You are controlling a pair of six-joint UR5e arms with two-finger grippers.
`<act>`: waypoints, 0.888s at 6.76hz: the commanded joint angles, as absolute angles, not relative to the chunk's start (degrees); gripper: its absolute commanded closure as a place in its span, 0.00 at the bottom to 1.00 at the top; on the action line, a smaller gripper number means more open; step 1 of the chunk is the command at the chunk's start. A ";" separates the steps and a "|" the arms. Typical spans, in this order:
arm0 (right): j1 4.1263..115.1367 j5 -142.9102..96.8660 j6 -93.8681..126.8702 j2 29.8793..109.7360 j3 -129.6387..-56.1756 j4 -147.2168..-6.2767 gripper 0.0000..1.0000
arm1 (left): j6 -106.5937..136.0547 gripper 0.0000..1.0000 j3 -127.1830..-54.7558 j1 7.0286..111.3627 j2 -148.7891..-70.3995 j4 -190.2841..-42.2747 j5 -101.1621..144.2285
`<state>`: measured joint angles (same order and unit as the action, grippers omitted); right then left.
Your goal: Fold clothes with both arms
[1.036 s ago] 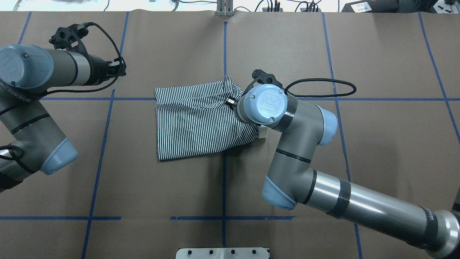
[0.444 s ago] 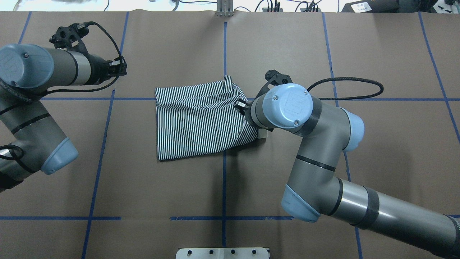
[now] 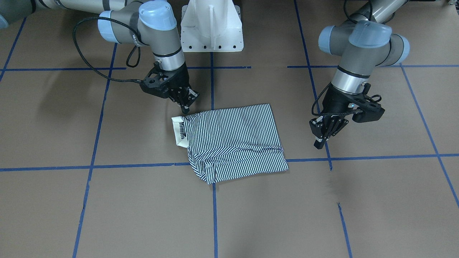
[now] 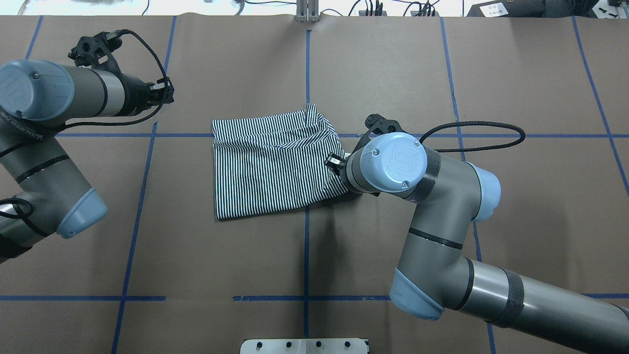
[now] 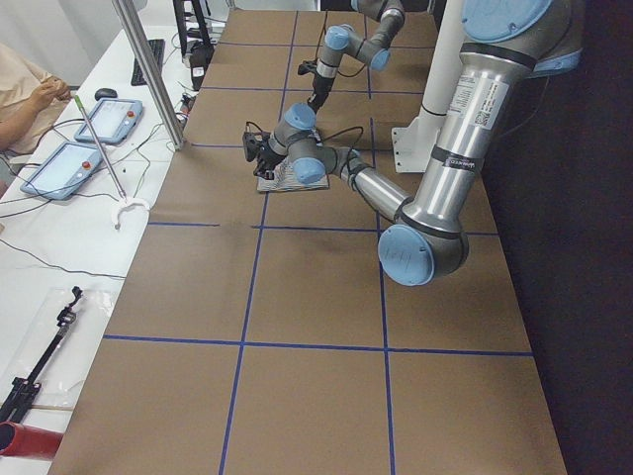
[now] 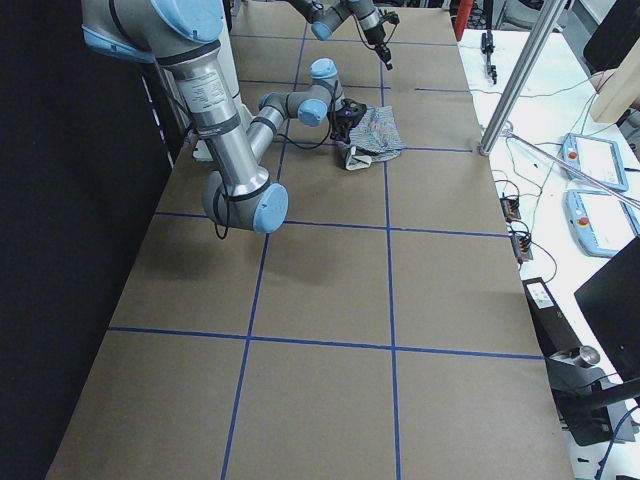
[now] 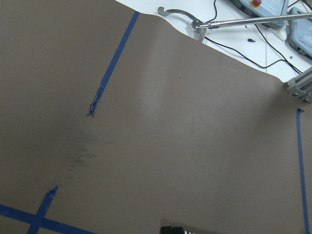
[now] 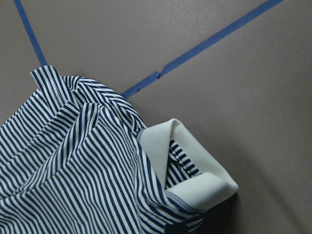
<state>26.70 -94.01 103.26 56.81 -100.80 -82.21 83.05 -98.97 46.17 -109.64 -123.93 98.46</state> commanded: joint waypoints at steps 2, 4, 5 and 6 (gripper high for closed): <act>28.29 -93.78 102.05 54.94 -96.61 -81.56 1.00 | 83.06 1.00 -98.88 46.14 -109.51 -123.93 98.44; 28.48 -93.78 101.87 53.09 -93.26 -81.47 1.00 | 83.06 1.00 -98.88 46.14 -109.51 -123.93 98.44; 28.39 -93.87 101.87 53.00 -92.56 -81.39 1.00 | 83.06 1.00 -98.88 46.14 -109.42 -123.93 98.44; 28.48 -93.87 101.87 53.00 -92.46 -81.39 1.00 | 83.06 1.00 -98.88 46.14 -109.34 -123.93 98.44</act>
<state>28.41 -93.84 101.89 53.10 -92.90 -81.42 83.06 -98.88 46.14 -109.42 -123.93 98.44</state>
